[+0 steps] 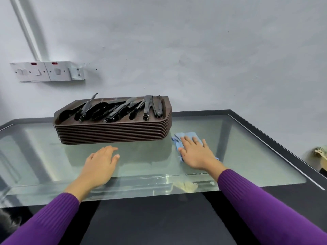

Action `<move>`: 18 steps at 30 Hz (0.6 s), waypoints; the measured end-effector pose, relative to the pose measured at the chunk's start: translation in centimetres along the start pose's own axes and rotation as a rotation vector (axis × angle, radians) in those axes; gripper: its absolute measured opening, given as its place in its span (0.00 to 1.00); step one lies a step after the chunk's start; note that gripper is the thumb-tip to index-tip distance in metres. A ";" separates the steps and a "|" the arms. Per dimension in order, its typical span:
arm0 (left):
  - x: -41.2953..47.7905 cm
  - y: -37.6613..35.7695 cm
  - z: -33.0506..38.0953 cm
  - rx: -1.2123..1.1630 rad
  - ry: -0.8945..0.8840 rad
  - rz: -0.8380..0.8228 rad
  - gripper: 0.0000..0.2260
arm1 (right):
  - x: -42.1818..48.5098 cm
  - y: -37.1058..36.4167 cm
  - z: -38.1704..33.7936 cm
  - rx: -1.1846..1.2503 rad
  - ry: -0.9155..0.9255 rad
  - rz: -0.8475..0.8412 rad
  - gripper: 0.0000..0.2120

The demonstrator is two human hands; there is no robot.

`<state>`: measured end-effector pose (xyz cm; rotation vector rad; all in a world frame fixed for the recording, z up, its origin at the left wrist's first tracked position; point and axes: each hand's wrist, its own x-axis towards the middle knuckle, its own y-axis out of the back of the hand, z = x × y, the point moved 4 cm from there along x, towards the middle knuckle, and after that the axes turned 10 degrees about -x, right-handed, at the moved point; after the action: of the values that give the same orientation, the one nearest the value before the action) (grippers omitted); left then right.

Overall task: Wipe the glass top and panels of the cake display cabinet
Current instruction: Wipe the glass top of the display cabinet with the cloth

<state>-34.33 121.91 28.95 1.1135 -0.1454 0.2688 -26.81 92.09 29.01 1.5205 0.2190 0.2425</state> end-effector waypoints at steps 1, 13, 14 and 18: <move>-0.1 0.0 0.0 0.002 -0.004 -0.007 0.18 | -1.9 -0.1 -1.3 0.000 0.111 0.007 0.27; 0.0 -0.2 -0.1 0.002 0.003 -0.015 0.19 | 2.9 0.2 -1.4 0.018 -0.206 -0.007 0.30; 0.1 -0.1 0.0 0.003 0.009 -0.023 0.19 | 2.2 0.2 -3.6 0.031 -0.123 0.000 0.30; -0.3 0.7 0.1 -0.084 0.023 -0.090 0.19 | -6.4 0.3 -8.2 0.033 0.257 0.057 0.27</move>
<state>-34.86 122.05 29.57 1.0307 -0.0846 0.1932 -35.32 98.08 28.95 1.5278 0.3849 0.4828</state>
